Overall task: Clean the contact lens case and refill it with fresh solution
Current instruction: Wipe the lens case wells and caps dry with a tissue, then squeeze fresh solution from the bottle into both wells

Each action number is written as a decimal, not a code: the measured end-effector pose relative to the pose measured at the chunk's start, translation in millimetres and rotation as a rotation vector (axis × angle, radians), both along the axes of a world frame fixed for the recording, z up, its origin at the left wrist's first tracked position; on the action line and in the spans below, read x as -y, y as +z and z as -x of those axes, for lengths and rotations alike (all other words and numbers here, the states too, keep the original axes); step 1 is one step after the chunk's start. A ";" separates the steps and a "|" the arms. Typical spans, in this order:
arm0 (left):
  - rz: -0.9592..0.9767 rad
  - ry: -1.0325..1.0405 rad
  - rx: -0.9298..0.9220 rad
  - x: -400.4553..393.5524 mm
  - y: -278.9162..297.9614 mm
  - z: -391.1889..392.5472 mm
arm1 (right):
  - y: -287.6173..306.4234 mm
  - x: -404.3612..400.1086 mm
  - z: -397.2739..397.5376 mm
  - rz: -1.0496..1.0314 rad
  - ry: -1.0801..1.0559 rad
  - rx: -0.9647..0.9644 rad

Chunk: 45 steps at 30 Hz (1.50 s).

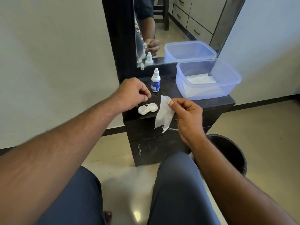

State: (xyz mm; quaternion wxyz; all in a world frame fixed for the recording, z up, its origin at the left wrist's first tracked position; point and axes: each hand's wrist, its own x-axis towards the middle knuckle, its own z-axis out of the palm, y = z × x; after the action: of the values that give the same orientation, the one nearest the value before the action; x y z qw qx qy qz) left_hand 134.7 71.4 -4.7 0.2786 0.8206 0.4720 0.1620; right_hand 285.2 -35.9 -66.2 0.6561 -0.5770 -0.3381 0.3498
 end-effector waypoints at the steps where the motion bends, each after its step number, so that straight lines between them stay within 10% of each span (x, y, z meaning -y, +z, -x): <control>1: -0.059 0.011 0.002 3.3 2.7 1.4 | -0.2 2.6 -0.2 -0.019 -0.007 -0.019; 19: -0.494 -0.525 -0.050 95.3 -48.7 -184.2 | -65.4 119.9 -160.4 0.192 -0.275 0.060; 35: -0.641 -0.428 -0.028 82.8 -92.0 -243.2 | -174.4 114.9 -240.1 0.703 -0.295 0.419; 45: -0.548 -0.432 0.083 86.1 -84.7 -247.7 | -114.3 98.0 -217.4 0.625 -0.205 0.504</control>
State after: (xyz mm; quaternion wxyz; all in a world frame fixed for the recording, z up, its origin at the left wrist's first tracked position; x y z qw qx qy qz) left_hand 382.4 -14.7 -89.4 0.0946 0.9385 0.2150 0.2532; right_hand 502.6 -133.9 -180.5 0.3774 -0.8467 -0.3066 0.2161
